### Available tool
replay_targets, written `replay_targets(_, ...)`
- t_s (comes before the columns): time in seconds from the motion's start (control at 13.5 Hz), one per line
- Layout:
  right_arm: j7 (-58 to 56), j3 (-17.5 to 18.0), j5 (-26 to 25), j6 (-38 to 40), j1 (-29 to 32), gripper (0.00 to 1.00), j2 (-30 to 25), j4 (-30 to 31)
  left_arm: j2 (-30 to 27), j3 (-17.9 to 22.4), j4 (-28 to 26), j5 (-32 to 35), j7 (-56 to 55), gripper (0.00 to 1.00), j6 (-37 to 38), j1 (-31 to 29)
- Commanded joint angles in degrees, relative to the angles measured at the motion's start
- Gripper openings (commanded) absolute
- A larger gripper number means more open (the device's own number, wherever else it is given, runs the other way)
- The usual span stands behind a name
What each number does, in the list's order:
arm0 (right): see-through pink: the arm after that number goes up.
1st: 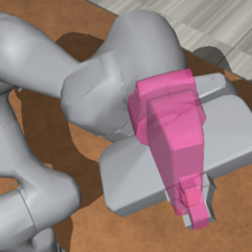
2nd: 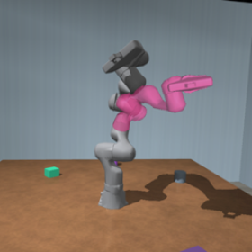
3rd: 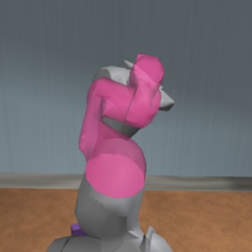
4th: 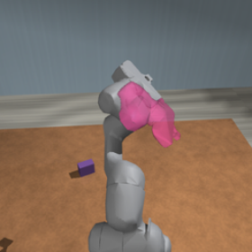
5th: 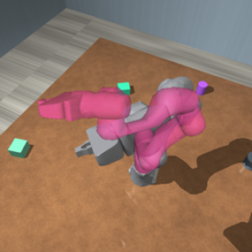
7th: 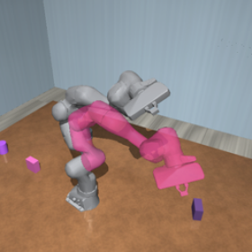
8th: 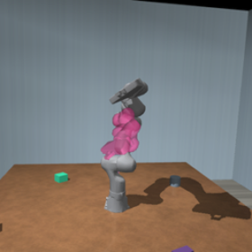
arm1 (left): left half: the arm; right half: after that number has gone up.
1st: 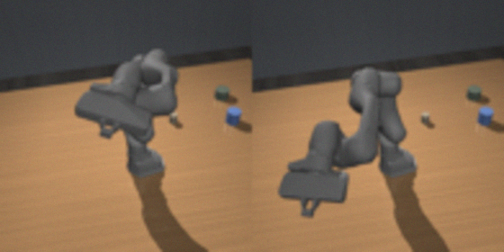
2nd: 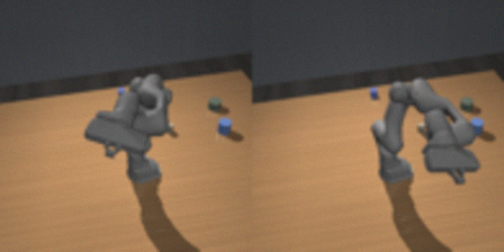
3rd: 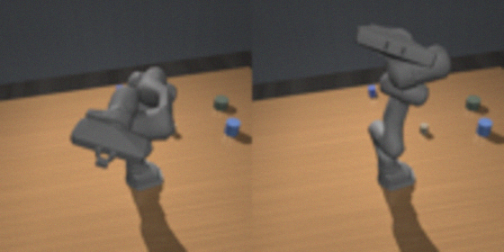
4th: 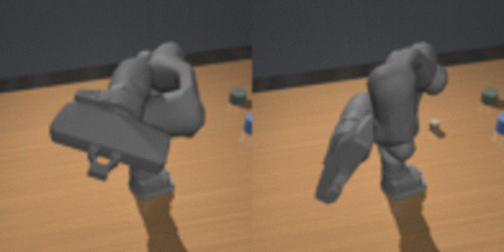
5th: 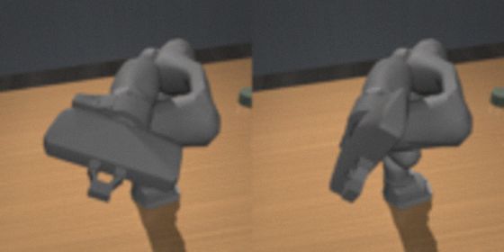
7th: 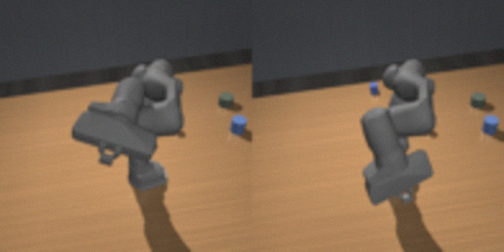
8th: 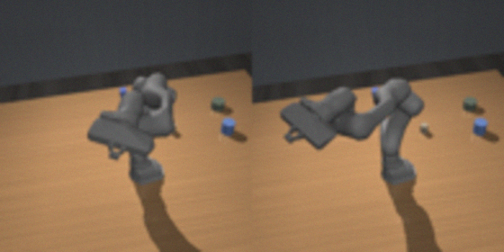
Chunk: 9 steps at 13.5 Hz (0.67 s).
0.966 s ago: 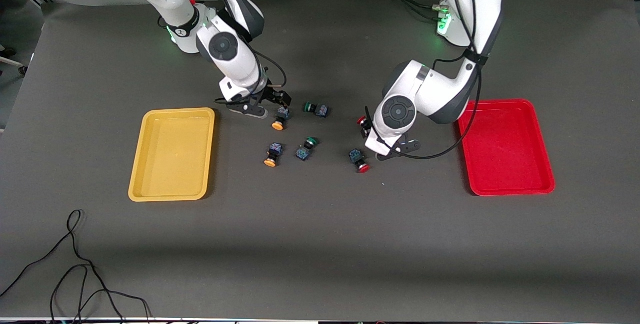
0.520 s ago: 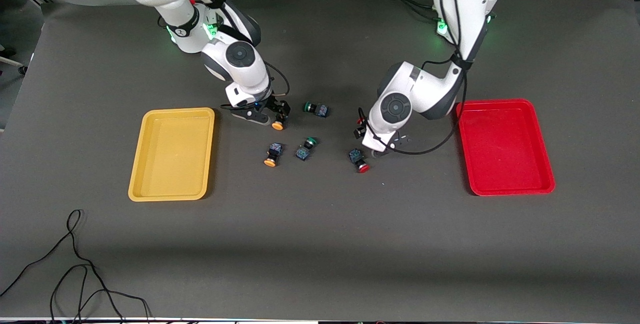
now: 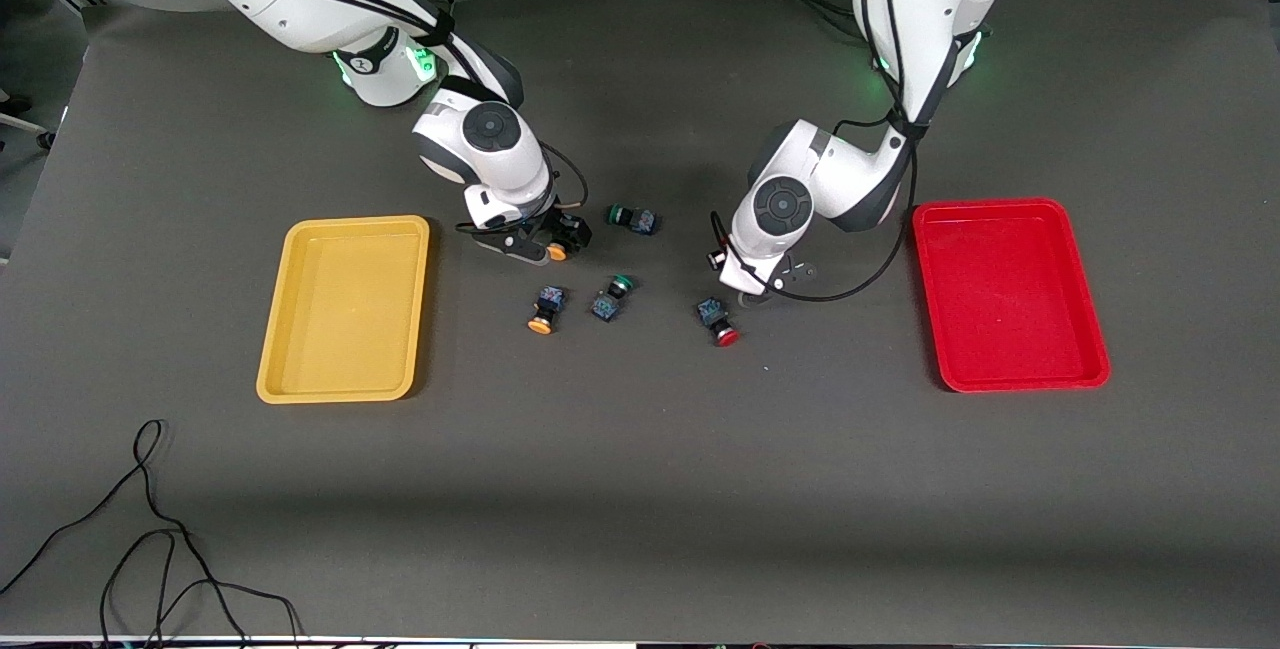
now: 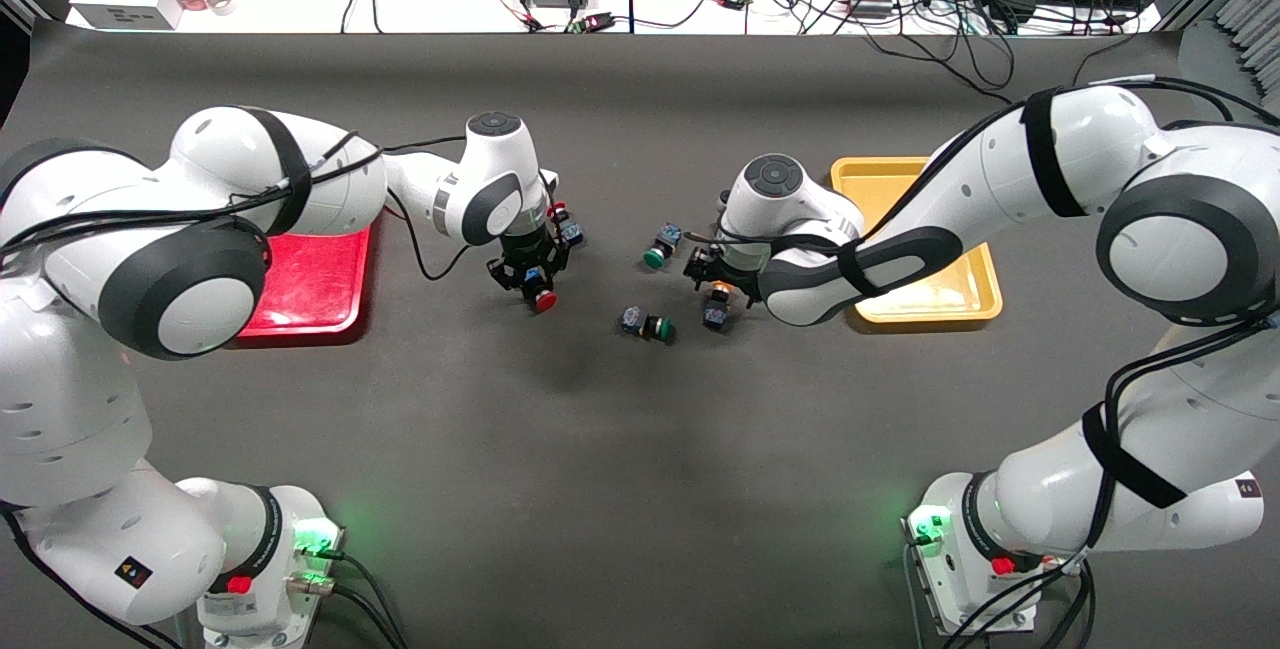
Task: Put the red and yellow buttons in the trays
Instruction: 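Grasp the yellow button with the right gripper while the left gripper grasps the red button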
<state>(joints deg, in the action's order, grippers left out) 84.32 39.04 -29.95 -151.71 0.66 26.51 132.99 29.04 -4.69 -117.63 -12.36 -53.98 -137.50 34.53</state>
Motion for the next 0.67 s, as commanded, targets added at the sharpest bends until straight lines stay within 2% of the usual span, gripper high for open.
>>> replay_targets(0.0, 2.43, -0.19, -2.84, -1.22, 0.04, 1.0, 2.23, -0.98, -3.19, 0.74, 3.0, -0.3, -0.08, 0.0, 8.77, -1.65)
replay_targets(0.07, 2.43, -0.71, -3.18, -1.22, -0.04, 0.99, 2.58, -1.24, -4.51, 0.74, 5.28, 0.4, 0.54, 0.0, 14.92, -3.14)
replay_targets(0.15, 2.43, -0.81, -4.06, -1.22, 0.04, 0.89, 2.58, -1.24, -6.35, 0.91, 6.7, 1.54, 3.06, 0.0, 20.72, -4.89)
replay_targets(0.3, 2.43, -0.81, -4.15, -1.14, 0.04, 0.46, 2.58, -1.33, -10.92, 1.09, 6.71, 3.3, 10.0, 0.0, 28.48, -10.51)
replay_targets(0.37, 2.35, -0.81, -4.15, -0.87, 0.04, 0.32, 2.58, -1.59, -13.03, 1.09, 6.19, 4.61, 14.04, 0.0, 31.38, -12.71)
replay_targets(0.45, 2.26, -0.81, -4.15, -0.61, 0.04, 0.22, 2.58, -1.77, -14.35, 1.09, 5.57, 8.89, 17.03, 0.0, 33.76, -14.47)
replay_targets(0.59, 1.91, -0.81, -4.16, 0.61, 0.13, 0.18, 2.41, -3.0, -16.46, 1.0, 2.08, 14.89, 19.51, 0.0, 34.84, -17.82)
